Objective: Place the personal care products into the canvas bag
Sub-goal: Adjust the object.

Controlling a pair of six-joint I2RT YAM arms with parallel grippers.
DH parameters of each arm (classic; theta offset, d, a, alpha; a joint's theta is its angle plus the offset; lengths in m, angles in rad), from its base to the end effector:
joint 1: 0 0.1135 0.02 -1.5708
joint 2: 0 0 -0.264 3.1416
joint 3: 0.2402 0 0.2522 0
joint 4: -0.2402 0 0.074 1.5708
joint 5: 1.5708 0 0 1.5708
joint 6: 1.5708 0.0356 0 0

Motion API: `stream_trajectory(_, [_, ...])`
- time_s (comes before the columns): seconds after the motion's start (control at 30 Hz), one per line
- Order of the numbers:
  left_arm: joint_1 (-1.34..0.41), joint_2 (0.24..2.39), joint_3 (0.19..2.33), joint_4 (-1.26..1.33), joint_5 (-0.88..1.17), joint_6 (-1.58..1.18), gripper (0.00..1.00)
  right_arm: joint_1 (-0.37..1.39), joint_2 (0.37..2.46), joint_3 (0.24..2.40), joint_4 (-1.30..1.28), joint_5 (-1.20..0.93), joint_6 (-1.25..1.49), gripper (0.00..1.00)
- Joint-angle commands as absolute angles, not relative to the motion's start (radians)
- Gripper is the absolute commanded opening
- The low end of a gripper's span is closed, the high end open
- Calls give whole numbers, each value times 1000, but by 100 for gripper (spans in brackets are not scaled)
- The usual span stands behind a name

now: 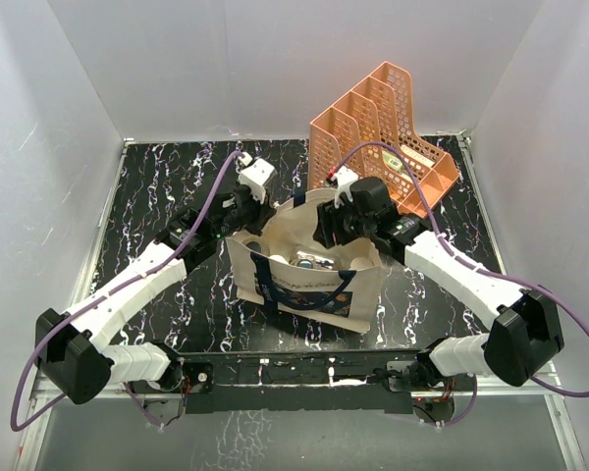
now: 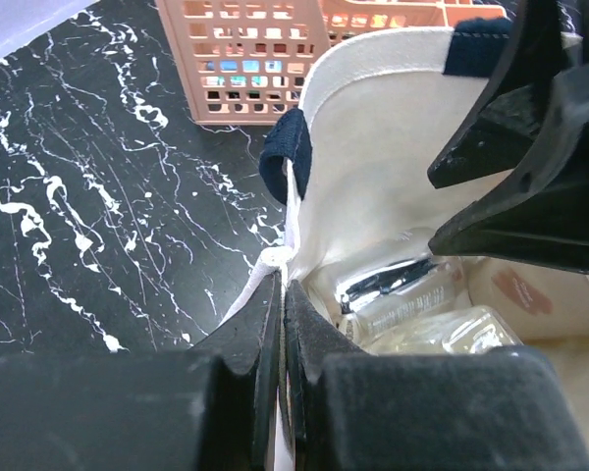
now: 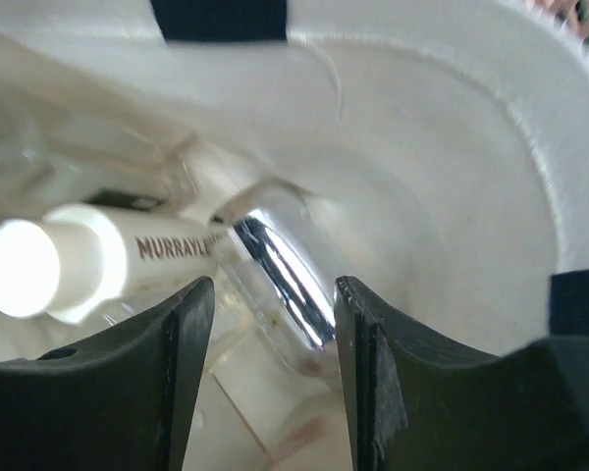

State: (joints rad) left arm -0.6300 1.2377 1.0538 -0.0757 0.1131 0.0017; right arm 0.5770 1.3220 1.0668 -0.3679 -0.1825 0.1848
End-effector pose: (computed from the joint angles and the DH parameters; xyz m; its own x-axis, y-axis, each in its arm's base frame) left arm 0.2329 -0.1748 0.3491 -0.2063 0.1525 -0.9665 0.6739 0.7383 -0.0273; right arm 0.2443 0.1667 0.3020 -0.6020 -0.1762 -0.7788 -0.5589 0.7896 0.2533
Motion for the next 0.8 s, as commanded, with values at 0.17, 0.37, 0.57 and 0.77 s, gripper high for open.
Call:
stream_trajectory(0.17, [-629, 1078, 984, -149, 294, 154, 0, 586, 1205, 1036, -497, -304, -89, 54])
stream_trajectory(0.37, [-629, 997, 976, -215, 273, 187, 0, 586, 1070, 989, -585, -305, -234, 54])
stream_trajectory(0.57, [-629, 1034, 997, -174, 105, 85, 0, 587, 1033, 978, -663, -331, -292, 54])
stream_trajectory(0.77, [-629, 1124, 1036, -156, 109, 43, 0, 607, 994, 961, -680, -391, -349, 55])
